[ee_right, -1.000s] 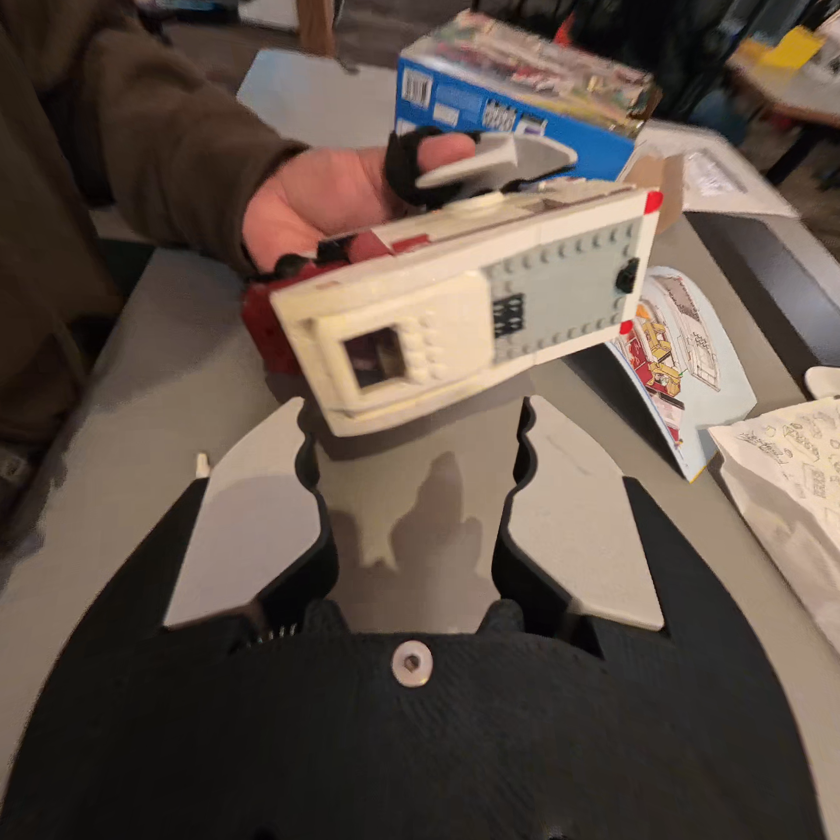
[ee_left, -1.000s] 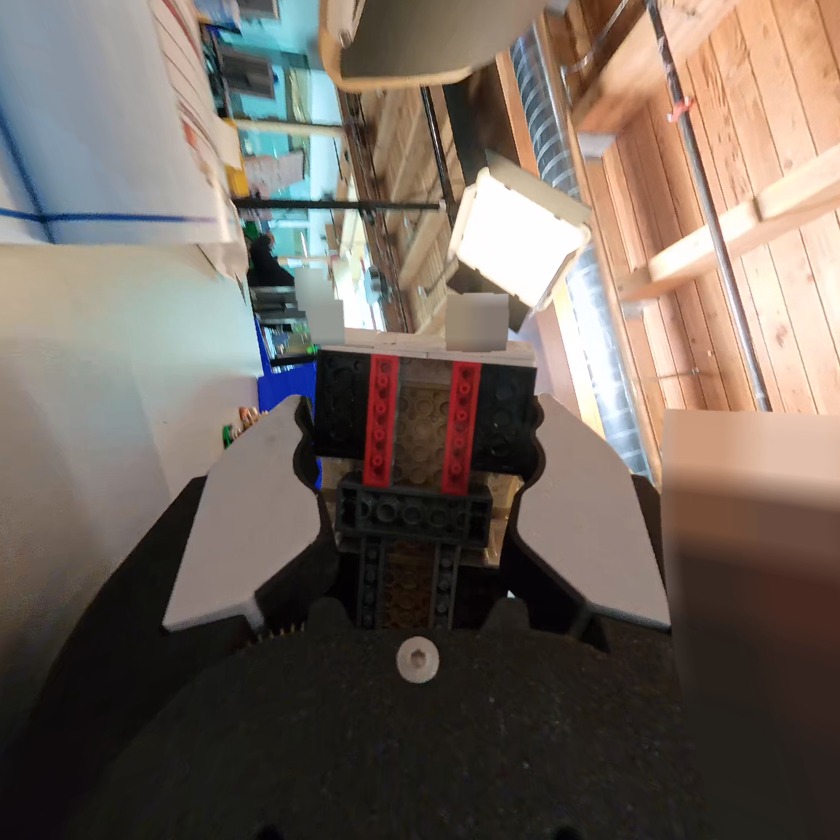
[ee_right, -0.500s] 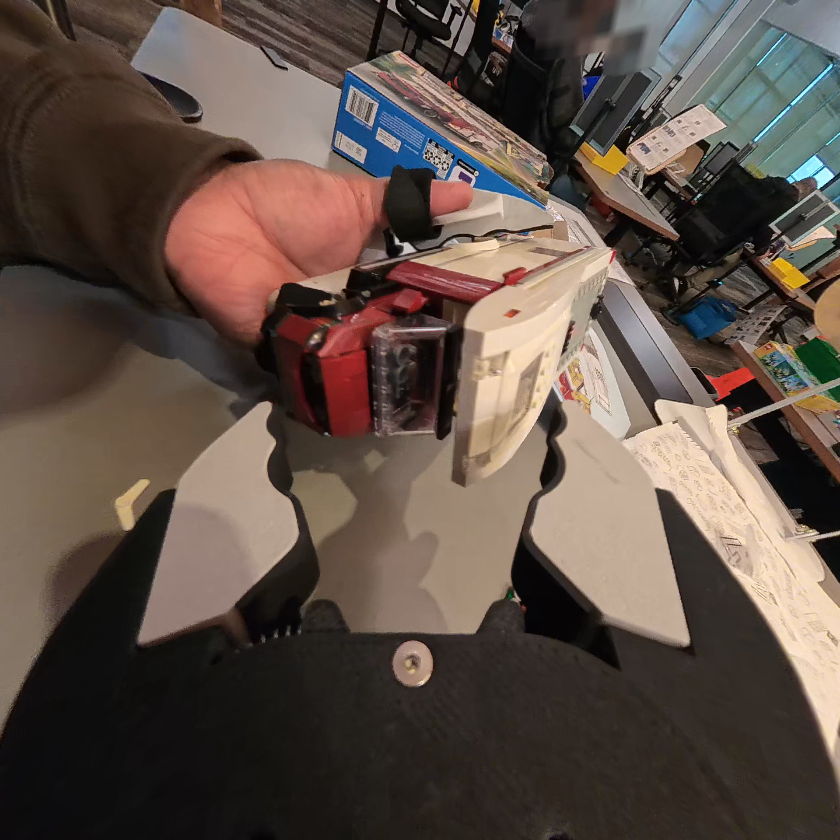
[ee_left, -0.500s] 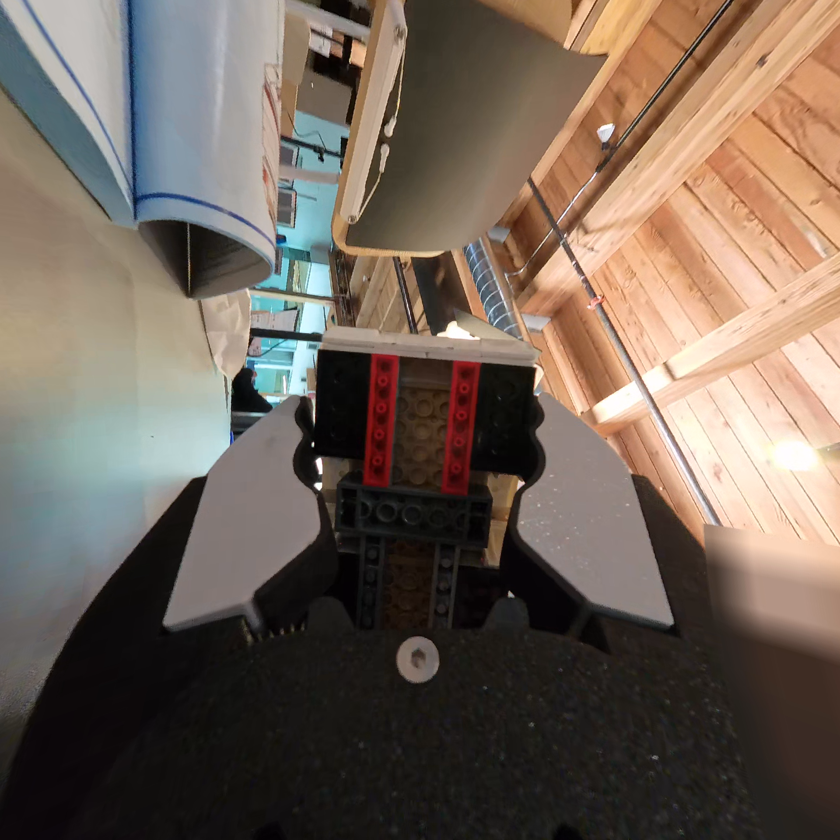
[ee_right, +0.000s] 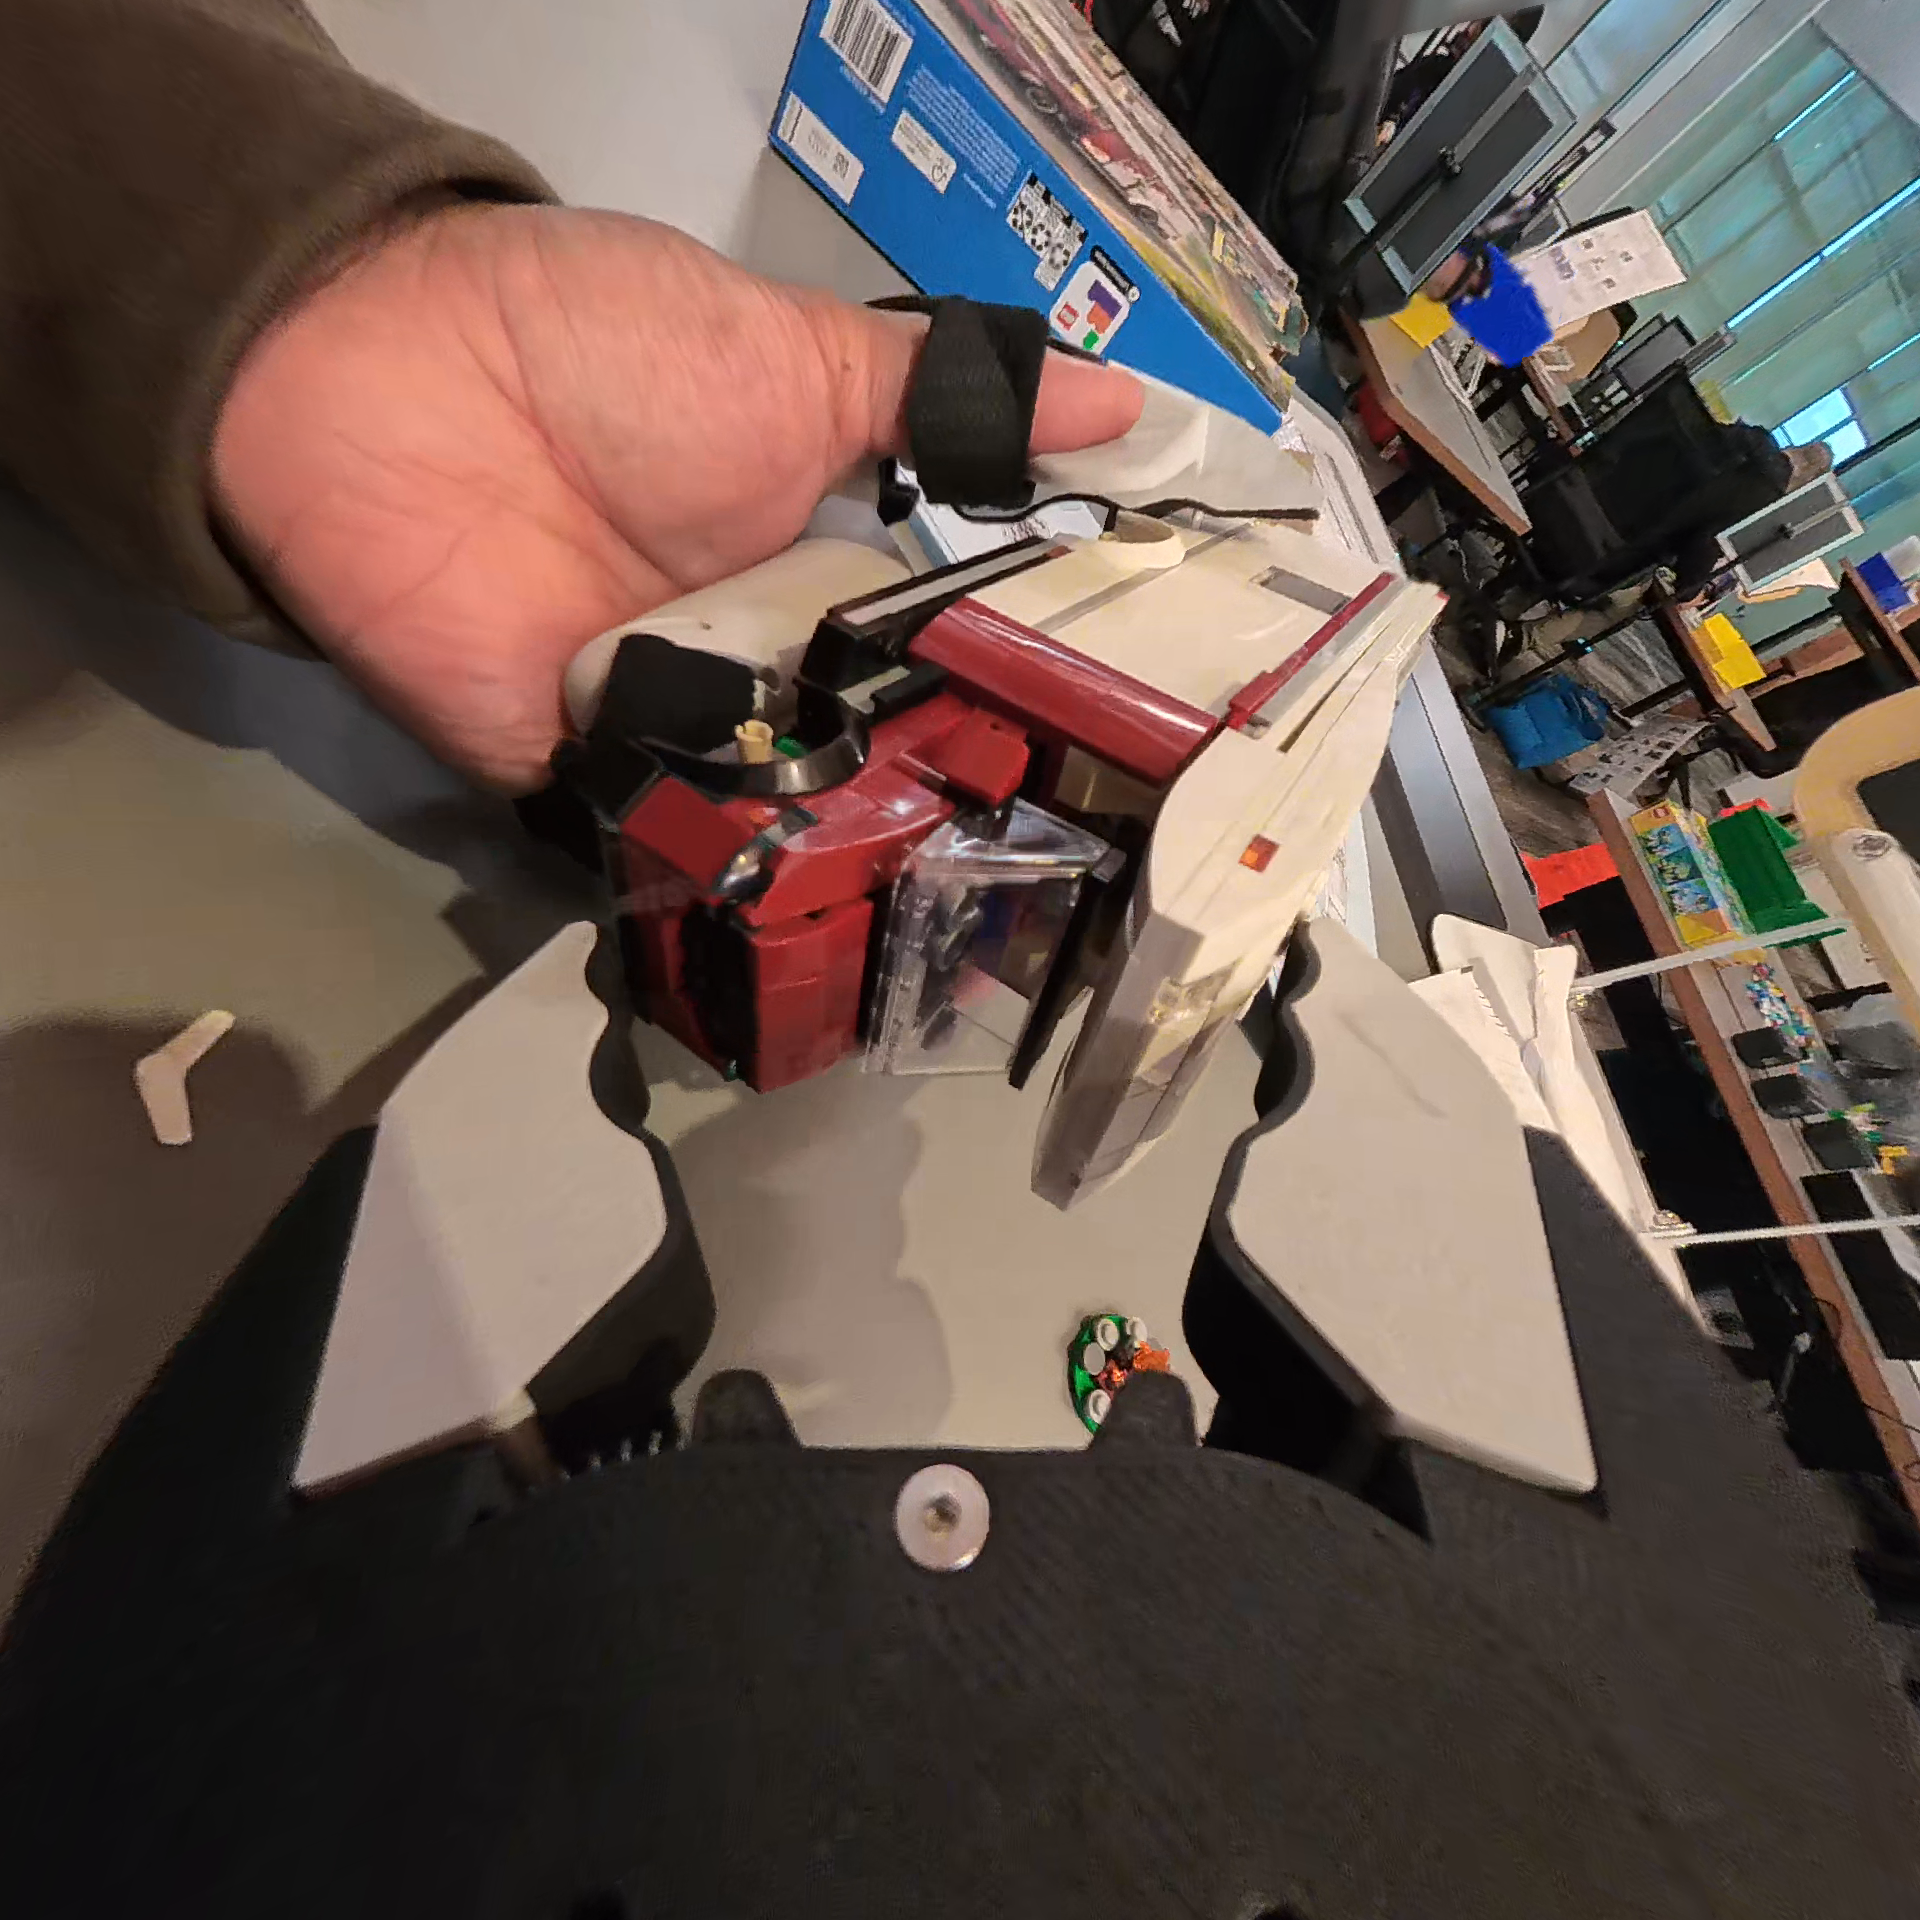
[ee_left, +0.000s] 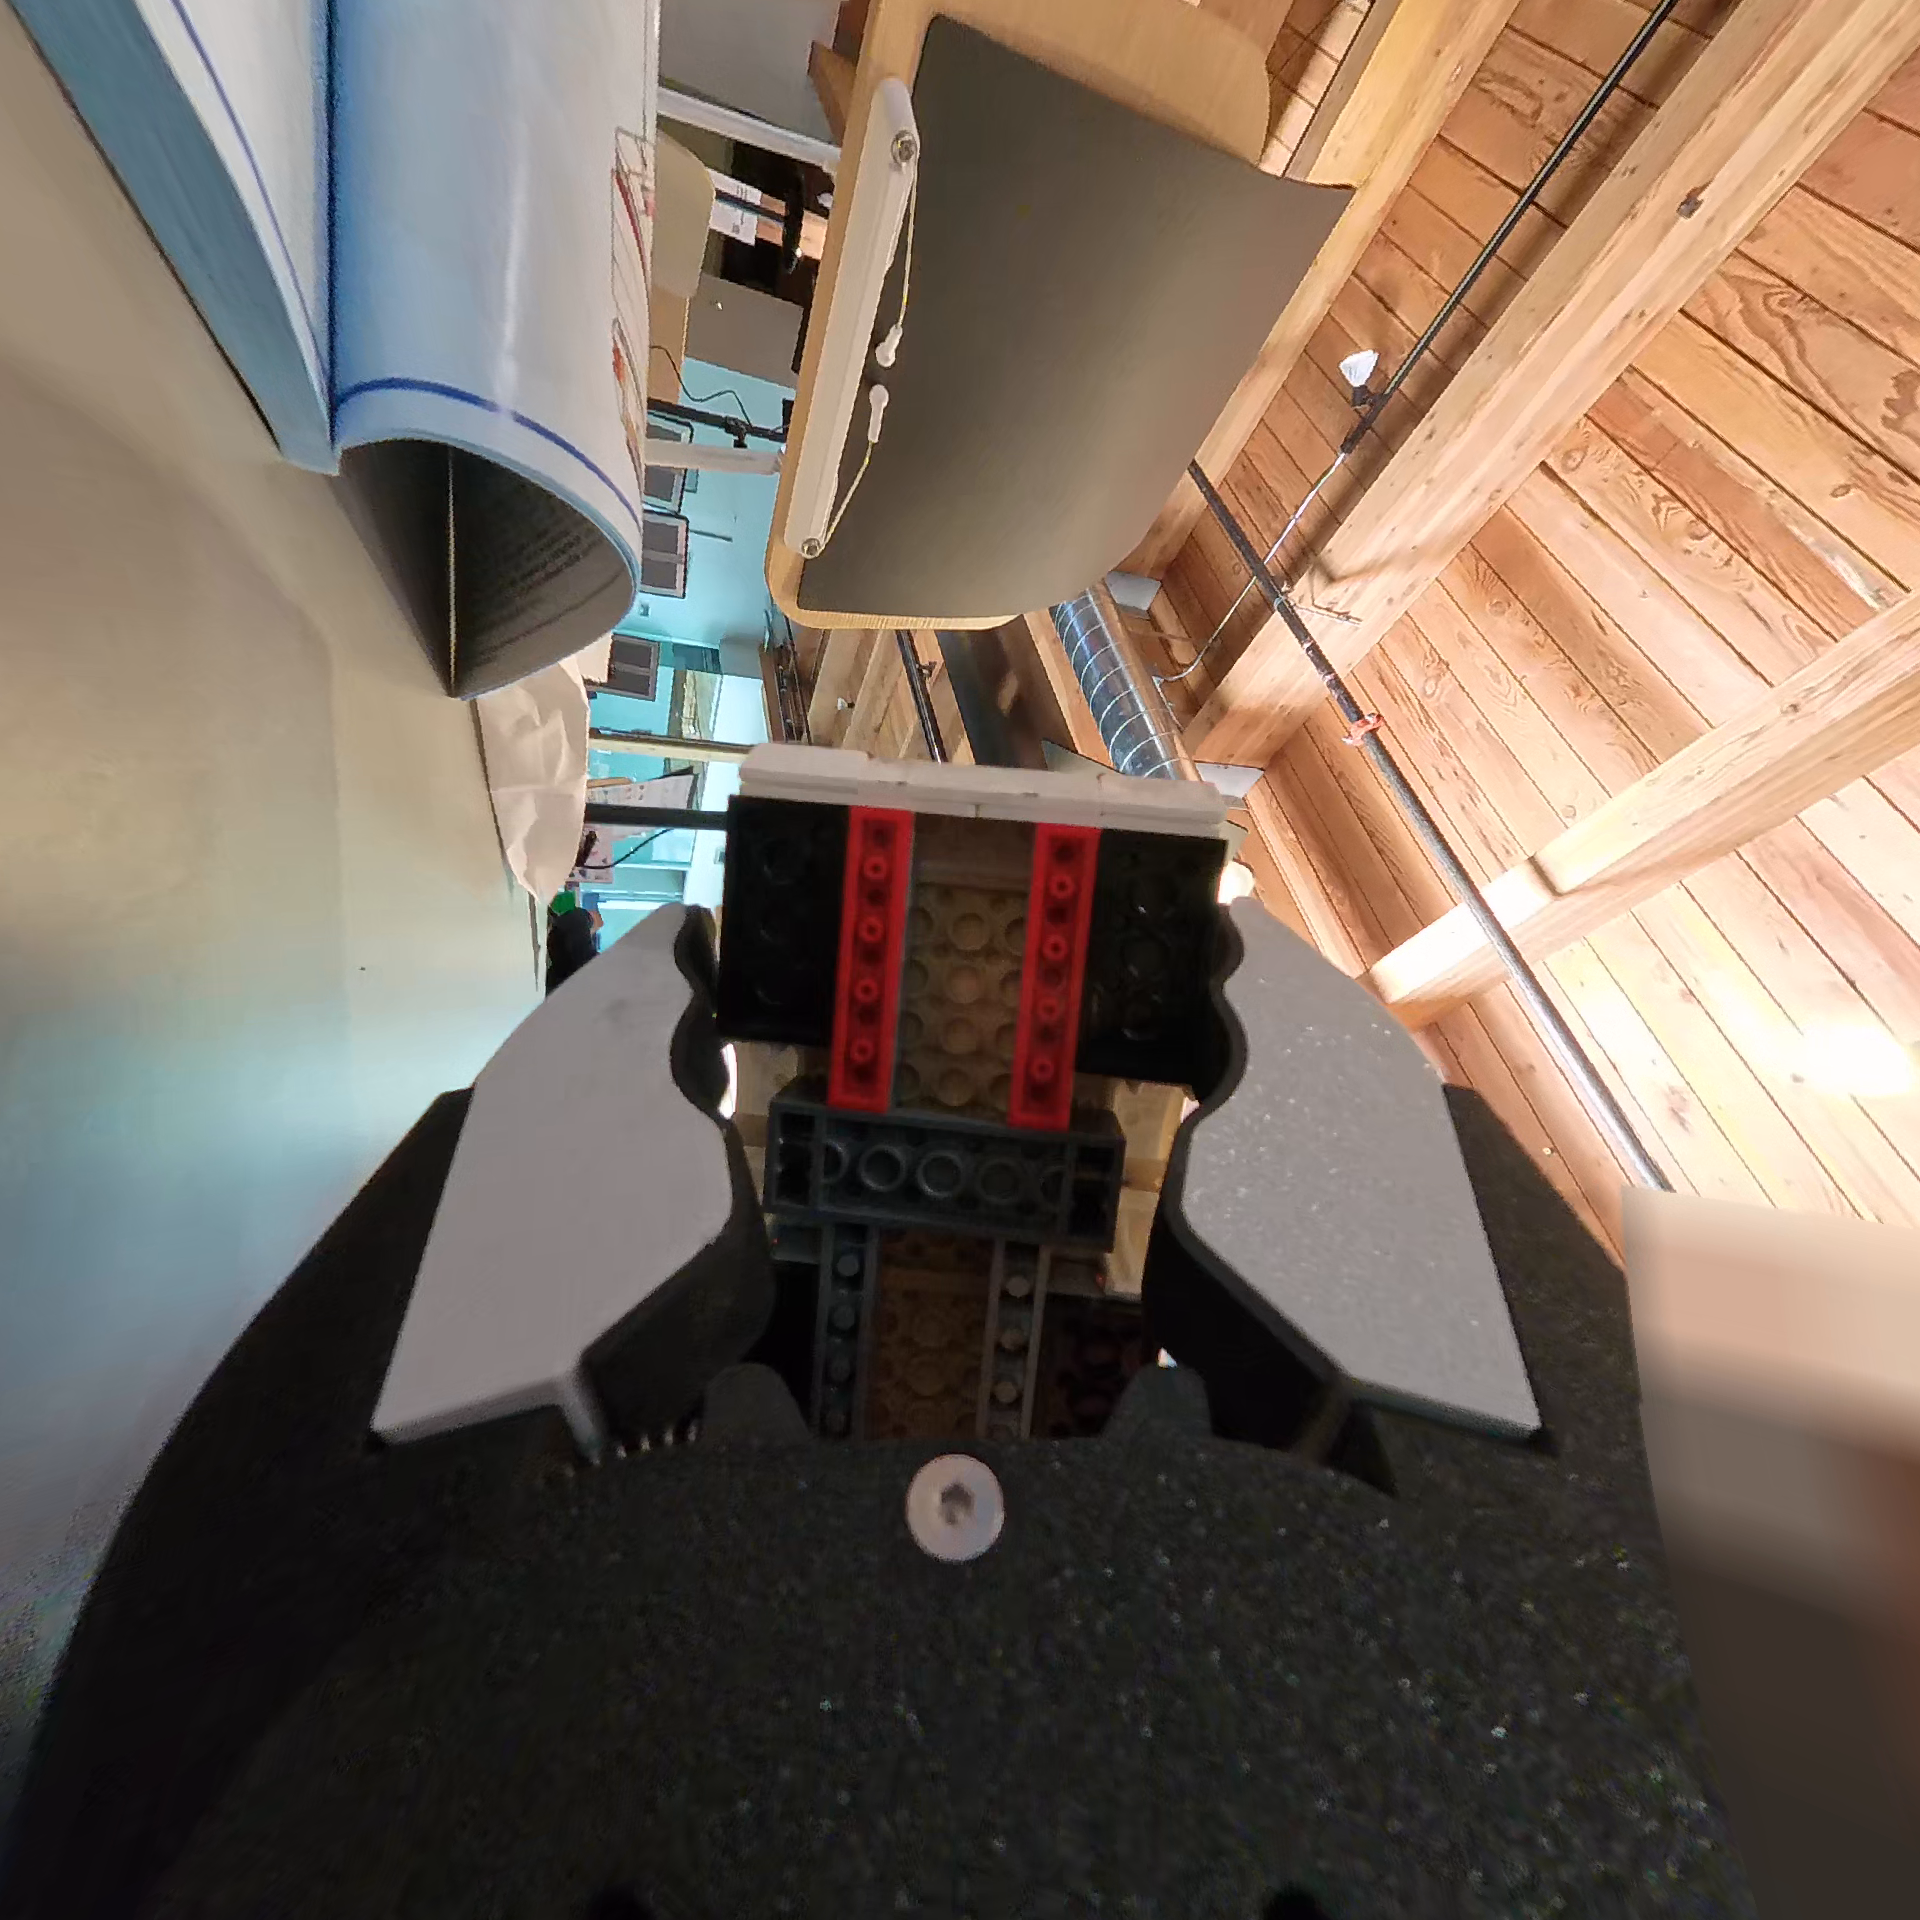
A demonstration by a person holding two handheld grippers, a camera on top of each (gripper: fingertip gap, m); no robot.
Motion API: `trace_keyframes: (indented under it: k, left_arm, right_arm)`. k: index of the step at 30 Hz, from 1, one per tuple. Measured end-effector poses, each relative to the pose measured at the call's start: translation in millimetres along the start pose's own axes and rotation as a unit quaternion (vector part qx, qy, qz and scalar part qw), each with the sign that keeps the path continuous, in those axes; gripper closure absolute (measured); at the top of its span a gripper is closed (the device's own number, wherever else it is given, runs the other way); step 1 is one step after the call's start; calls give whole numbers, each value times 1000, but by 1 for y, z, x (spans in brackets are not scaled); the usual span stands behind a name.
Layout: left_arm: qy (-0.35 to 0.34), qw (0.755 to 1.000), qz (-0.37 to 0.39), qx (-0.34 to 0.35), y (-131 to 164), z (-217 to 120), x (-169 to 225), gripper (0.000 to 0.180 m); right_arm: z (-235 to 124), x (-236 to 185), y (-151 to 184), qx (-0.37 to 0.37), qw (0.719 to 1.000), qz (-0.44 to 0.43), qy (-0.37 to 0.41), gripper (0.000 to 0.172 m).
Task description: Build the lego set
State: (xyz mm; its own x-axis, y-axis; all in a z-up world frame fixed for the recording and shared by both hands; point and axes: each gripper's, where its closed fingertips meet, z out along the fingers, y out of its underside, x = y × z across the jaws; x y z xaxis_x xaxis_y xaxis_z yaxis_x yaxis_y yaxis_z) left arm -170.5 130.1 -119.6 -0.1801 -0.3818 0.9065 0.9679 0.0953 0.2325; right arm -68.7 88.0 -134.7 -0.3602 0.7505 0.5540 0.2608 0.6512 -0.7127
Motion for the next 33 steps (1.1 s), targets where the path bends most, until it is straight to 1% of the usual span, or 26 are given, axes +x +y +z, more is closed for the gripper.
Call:
trace_keyframes:
  k: [4, 13, 33]
  left_arm:
    - [-2, 1000, 20, 6, -2, -2, 0, 91]
    - [-4, 1000, 26, 14, -4, -4, -5, 92]
    - [13, 1000, 16, 11, -2, -5, -2, 91]
  right_arm:
    - [3, -2, 4, -9, 1000, -7, 2, 55]
    - [5, -5, 9, -20, 1000, -13, -6, 57]
    - [4, -6, 6, -12, 1000, -26, -6, 58]
